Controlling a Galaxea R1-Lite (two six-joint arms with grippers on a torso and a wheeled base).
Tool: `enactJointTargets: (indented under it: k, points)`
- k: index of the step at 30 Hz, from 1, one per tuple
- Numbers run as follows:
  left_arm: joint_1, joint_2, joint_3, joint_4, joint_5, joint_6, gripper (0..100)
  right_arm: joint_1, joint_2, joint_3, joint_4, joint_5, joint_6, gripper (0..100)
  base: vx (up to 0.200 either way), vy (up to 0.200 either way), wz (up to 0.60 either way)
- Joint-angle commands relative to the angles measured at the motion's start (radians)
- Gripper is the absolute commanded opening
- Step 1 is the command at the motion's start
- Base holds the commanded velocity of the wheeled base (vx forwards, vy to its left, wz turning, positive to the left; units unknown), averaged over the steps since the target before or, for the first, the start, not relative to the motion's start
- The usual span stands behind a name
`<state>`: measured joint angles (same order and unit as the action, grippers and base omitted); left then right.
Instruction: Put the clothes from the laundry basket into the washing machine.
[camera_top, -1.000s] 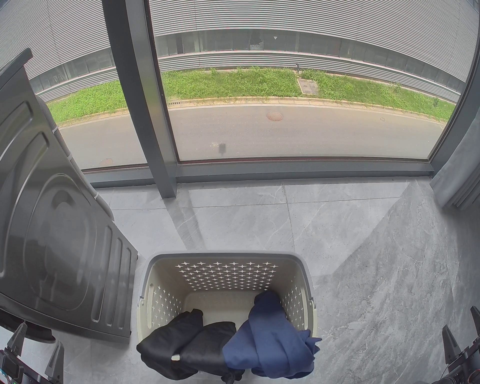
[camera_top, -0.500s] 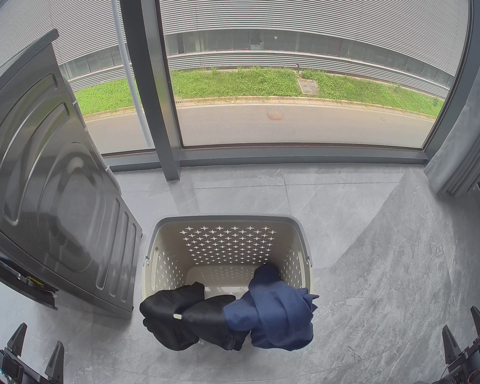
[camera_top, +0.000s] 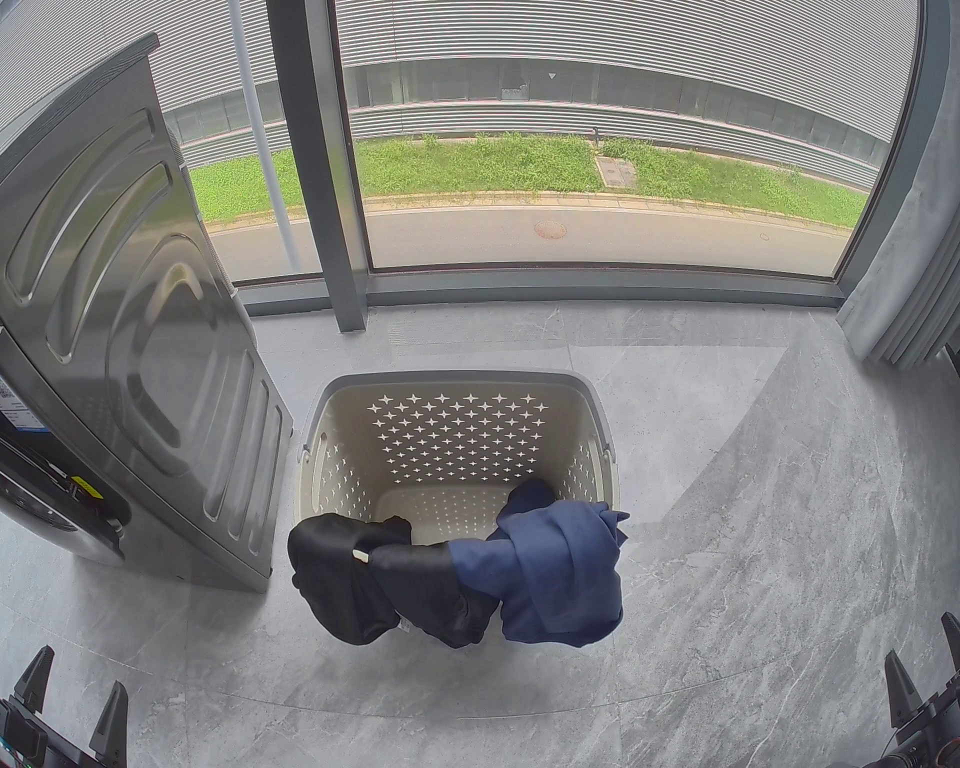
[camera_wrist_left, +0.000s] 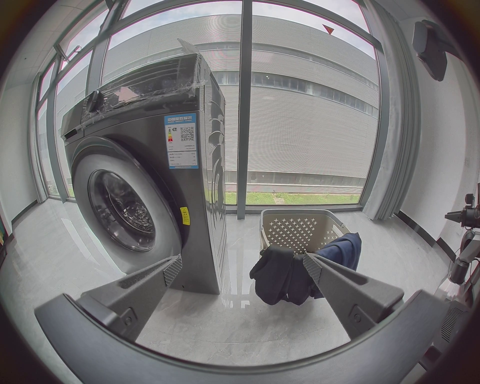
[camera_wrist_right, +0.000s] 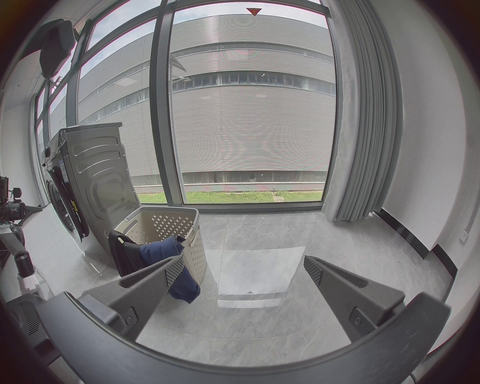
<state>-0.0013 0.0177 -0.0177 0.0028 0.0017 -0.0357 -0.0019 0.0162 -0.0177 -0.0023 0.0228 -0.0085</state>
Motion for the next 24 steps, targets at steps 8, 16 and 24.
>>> enactJointTargets:
  k: [8,16,24]
  points:
    - [0.0,-0.012,0.015,0.0,0.0,0.002,100,-0.001,-0.007,0.018,-0.001,0.0,-0.001,100,0.0,0.15,0.0]
    - [0.0,-0.012,0.015,0.0,0.0,-0.001,100,0.0,-0.007,0.018,-0.001,0.002,-0.001,100,0.0,0.2,0.0]
    - [0.0,-0.012,0.015,0.0,0.0,-0.001,100,-0.001,-0.007,0.018,-0.001,0.002,-0.001,100,0.0,0.2,0.0]
